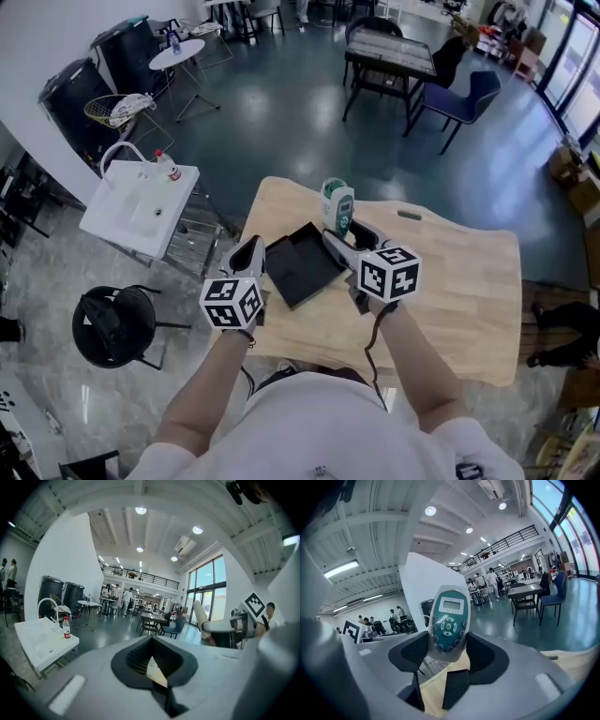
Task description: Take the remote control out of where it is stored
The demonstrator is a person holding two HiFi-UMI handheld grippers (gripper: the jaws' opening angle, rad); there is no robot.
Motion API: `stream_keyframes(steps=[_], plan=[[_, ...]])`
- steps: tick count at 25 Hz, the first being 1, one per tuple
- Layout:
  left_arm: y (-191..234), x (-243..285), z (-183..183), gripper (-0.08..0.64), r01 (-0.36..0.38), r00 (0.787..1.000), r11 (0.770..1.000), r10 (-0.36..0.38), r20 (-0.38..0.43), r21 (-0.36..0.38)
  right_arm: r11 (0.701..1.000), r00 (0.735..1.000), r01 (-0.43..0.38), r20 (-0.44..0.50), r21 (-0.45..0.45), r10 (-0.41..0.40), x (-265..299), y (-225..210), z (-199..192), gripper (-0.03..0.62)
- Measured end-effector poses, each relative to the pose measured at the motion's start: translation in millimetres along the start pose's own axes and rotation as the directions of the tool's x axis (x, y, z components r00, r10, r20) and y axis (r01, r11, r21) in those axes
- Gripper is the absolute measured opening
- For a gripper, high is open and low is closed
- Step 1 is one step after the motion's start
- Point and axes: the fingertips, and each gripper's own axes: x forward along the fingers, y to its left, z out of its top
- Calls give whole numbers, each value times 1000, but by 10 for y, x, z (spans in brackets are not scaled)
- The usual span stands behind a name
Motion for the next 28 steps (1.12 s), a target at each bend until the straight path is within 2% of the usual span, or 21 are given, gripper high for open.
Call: stream_keyframes(steps=[28], plan=[[168, -83, 24, 2, -33, 999, 999, 33, 23, -12, 1000, 1000, 5, 9, -19, -5, 77, 50, 28, 282]])
